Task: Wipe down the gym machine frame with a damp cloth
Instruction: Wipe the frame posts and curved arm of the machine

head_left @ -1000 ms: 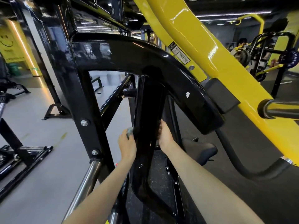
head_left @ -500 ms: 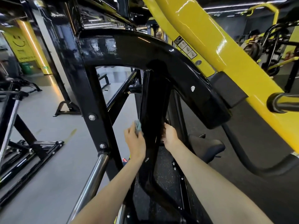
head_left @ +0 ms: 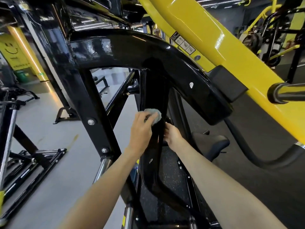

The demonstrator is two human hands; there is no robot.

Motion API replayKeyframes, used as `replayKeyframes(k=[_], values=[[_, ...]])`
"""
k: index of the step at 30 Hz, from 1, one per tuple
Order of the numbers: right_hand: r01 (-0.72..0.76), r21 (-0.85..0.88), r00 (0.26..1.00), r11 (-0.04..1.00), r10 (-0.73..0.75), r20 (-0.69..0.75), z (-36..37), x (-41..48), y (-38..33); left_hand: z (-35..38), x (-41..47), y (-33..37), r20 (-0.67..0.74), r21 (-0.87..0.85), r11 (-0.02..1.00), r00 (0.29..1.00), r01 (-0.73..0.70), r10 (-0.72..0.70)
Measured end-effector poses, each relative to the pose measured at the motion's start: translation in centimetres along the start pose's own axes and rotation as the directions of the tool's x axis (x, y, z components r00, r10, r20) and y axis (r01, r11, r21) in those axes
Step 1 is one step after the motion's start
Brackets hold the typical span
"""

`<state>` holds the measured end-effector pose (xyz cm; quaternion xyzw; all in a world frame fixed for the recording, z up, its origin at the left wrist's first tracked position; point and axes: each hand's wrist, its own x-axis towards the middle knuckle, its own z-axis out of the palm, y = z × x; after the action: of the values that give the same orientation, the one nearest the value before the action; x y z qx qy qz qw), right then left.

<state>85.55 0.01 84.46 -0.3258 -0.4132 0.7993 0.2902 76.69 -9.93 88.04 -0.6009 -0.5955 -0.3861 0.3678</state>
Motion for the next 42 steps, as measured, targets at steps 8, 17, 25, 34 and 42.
replayKeyframes(k=[8, 17, 25, 34, 42], values=[[-0.002, 0.008, 0.996, 1.000, 0.001, 0.087, -1.6, 0.1, -0.5, 1.3, -4.6, -1.0, 0.387, 0.141, 0.849, 0.817, -0.510, 0.426], [-0.053, 0.056, 0.992, 0.997, 0.046, 0.113, -2.6, 1.0, 0.6, 1.3, 8.8, 1.1, -0.007, 0.271, 0.868, 0.900, -0.417, 0.435], [-0.156, 0.044, 0.988, 0.987, 0.155, 0.005, -6.9, 0.0, 4.3, 4.8, -6.0, 0.5, 0.612, 0.312, 0.647, 0.668, -0.696, 0.424], [-0.202, -0.033, 0.979, 0.979, 0.201, -0.037, -6.3, 2.2, 8.4, 5.6, -10.7, -2.7, 0.380, 0.242, 0.753, 0.774, -0.612, 0.507], [-0.264, -0.095, 0.962, 0.960, 0.256, -0.089, -6.4, 2.4, 12.1, 6.0, -10.9, -2.8, -0.026, 0.263, 0.934, 0.966, -0.241, 0.257]])
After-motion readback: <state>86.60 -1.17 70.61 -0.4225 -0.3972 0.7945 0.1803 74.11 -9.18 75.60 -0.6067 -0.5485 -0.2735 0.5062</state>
